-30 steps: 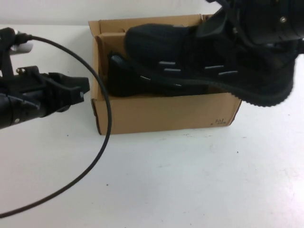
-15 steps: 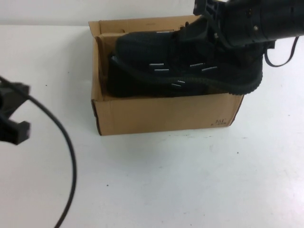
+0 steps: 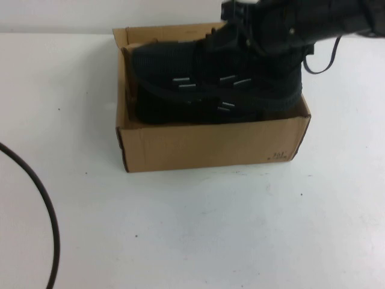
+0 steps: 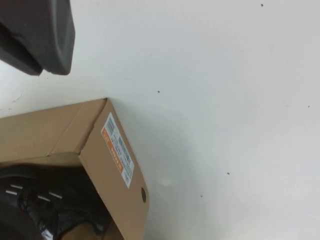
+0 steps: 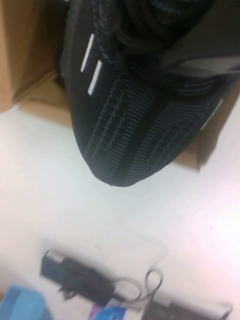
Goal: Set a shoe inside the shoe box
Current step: Place the shoe in the shoe box
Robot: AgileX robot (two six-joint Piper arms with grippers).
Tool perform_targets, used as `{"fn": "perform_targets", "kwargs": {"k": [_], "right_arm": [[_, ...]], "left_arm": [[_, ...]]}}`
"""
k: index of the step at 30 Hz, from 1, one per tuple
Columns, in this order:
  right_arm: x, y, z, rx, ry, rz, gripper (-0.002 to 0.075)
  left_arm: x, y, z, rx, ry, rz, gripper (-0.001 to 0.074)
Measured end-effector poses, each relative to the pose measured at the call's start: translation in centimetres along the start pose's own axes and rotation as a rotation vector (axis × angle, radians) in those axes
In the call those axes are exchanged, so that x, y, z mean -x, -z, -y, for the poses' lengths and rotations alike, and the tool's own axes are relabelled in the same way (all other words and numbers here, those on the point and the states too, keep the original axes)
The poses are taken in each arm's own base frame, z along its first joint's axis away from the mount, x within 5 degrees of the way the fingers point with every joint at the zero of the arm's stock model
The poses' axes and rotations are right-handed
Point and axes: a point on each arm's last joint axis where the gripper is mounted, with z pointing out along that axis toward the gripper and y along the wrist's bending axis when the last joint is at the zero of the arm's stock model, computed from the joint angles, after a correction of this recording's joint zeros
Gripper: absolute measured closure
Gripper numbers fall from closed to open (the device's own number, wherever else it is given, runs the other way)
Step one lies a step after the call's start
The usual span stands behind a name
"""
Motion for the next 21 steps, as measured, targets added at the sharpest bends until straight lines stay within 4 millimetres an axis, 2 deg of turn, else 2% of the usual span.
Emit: {"fn": "perform_targets", "kwargs": {"k": [4,9,15,21], "right_arm": [[-0.6,-2.3,2.1,-0.01,0.016,-0.042,0.0724],[-1.1,-4.1,3.8,-0.008,0.003,-0.072,0.0724],[-1.9,-5.4,5.1,-0.008,-0.02,-0.124,0.0724],[-2.4,-5.8,5.4,0.003,-0.029,-0.167,0.0724]], "left_arm": [[-0.1,0.0,0.0,0.001,-0.001,-0.008,0.0736],[-0.1,0.0,0.0,0.001,-0.001,-0.008,0.0736],[-0.1,0.0,0.0,0.0,0.005,-0.009,0.0736],[-0.1,0.0,0.0,0.0,0.007,-0.009,0.0736]]}}
